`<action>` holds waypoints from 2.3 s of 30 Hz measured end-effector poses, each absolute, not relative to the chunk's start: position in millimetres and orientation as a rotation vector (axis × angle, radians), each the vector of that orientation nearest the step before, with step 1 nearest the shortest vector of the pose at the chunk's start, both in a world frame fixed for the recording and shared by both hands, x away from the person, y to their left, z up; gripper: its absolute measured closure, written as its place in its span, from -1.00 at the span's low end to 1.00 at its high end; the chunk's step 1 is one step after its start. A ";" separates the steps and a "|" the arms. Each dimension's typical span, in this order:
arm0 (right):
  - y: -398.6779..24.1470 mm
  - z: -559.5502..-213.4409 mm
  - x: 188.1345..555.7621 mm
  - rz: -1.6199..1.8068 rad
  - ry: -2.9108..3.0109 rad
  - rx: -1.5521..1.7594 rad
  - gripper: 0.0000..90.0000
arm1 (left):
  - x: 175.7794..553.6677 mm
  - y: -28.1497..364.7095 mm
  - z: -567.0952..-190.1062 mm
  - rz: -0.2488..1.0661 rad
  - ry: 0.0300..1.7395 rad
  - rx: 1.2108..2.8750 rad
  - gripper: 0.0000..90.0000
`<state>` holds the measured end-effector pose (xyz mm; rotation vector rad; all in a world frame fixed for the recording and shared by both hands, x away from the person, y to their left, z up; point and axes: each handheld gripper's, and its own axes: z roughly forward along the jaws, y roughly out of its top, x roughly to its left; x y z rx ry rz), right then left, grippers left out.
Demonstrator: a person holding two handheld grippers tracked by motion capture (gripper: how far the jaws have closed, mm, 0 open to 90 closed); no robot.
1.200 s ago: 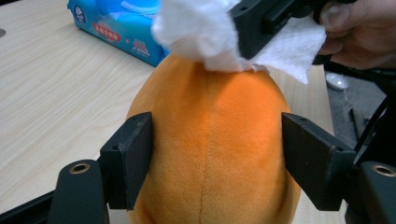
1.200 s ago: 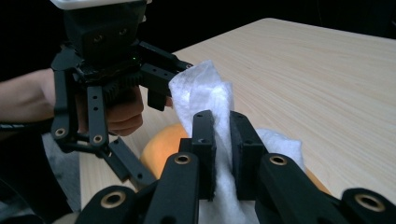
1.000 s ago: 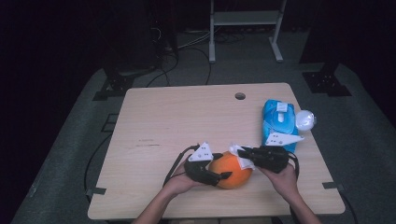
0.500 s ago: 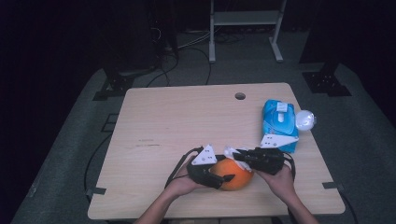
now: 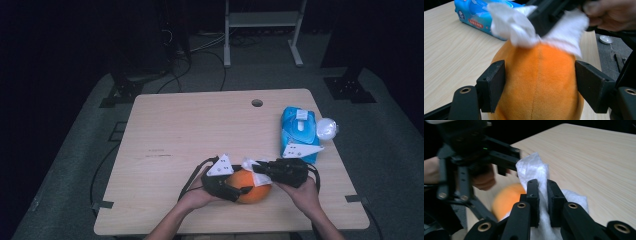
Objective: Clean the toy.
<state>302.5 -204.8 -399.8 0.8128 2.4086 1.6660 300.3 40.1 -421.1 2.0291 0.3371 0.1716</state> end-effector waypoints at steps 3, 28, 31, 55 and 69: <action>-194.8 -397.4 298.9 1.622 2.422 0.753 0.80 | 300.1 41.5 -421.5 0.173 0.336 2.030 -0.40; -198.9 -398.3 301.3 1.646 2.408 0.776 0.80 | 303.7 45.7 -422.0 0.151 0.348 2.035 -0.39; -198.4 -400.3 303.5 1.639 2.416 0.778 0.80 | 305.8 51.1 -422.0 0.139 0.325 2.012 -0.49; -208.0 -393.3 302.9 1.624 2.362 0.784 0.82 | 309.5 62.7 -410.0 0.123 0.348 1.985 -0.09; -199.2 -394.0 298.7 1.623 2.381 0.735 0.82 | 305.7 51.3 -415.8 0.133 0.321 1.976 -0.22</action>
